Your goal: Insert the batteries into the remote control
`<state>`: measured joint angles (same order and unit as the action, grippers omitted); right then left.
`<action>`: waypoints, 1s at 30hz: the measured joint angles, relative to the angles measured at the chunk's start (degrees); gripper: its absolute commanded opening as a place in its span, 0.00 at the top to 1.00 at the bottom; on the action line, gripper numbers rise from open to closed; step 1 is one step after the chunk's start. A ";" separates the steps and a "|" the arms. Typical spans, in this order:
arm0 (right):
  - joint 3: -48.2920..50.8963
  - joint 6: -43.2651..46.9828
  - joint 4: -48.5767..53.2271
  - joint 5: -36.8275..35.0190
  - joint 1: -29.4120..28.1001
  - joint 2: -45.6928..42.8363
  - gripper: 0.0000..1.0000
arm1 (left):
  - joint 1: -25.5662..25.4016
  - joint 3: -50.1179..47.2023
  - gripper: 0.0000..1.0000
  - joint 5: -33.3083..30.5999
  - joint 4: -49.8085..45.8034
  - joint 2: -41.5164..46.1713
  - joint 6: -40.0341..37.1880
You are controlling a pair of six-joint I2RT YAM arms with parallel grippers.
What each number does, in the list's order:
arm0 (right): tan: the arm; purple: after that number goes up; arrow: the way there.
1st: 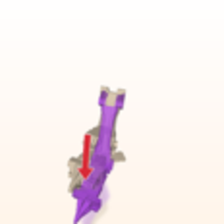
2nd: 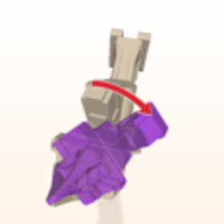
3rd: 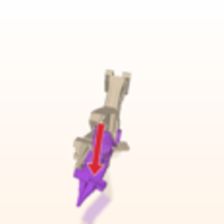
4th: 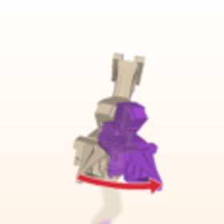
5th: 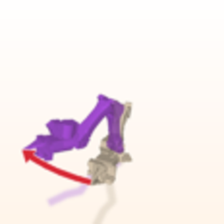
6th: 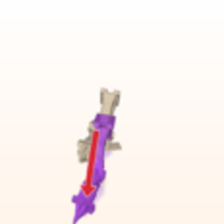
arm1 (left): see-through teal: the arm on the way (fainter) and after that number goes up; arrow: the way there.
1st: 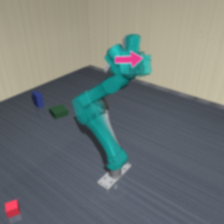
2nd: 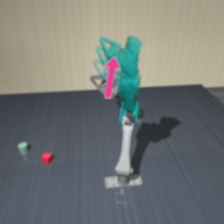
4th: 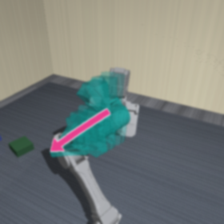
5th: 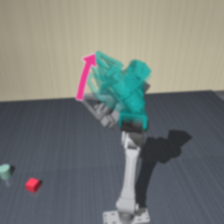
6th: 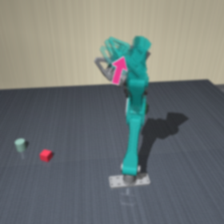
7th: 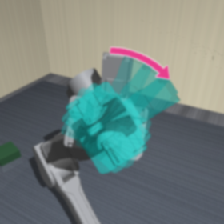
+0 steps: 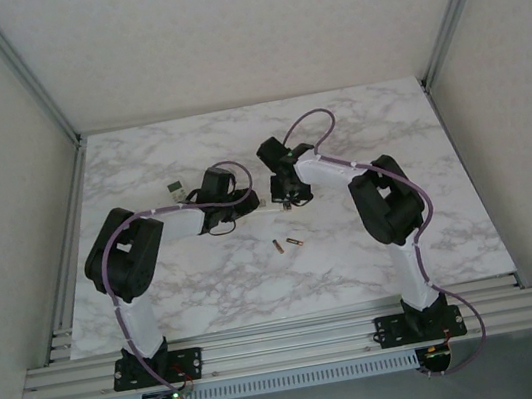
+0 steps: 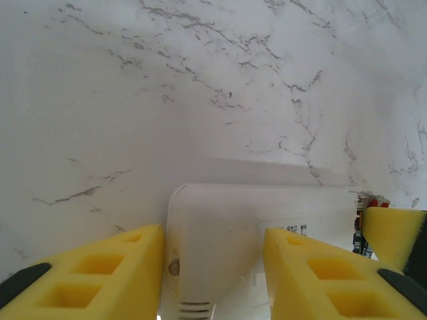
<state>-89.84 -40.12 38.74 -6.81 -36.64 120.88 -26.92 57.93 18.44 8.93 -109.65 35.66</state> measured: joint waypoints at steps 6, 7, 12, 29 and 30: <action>0.24 -1.68 -0.20 0.79 -0.11 0.04 1.00 | 0.00 -0.17 0.58 0.00 0.24 0.00 0.44; 0.24 -1.70 -0.20 0.76 -0.20 0.17 1.00 | 0.00 -0.35 0.59 0.00 0.52 0.04 0.46; 0.35 -1.66 0.28 0.68 -0.52 1.27 0.97 | 0.00 -1.44 0.58 0.02 1.62 0.57 0.63; -0.92 -1.03 1.38 6.82 1.68 0.83 0.85 | -0.44 -3.74 0.59 0.42 1.03 2.69 1.95; -1.40 -0.85 2.16 6.84 1.62 1.01 0.84 | -0.44 -3.74 0.59 0.42 0.96 2.69 1.95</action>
<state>-91.24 -40.97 40.91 0.03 -35.03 121.89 -27.35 54.19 18.85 9.89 -106.96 37.60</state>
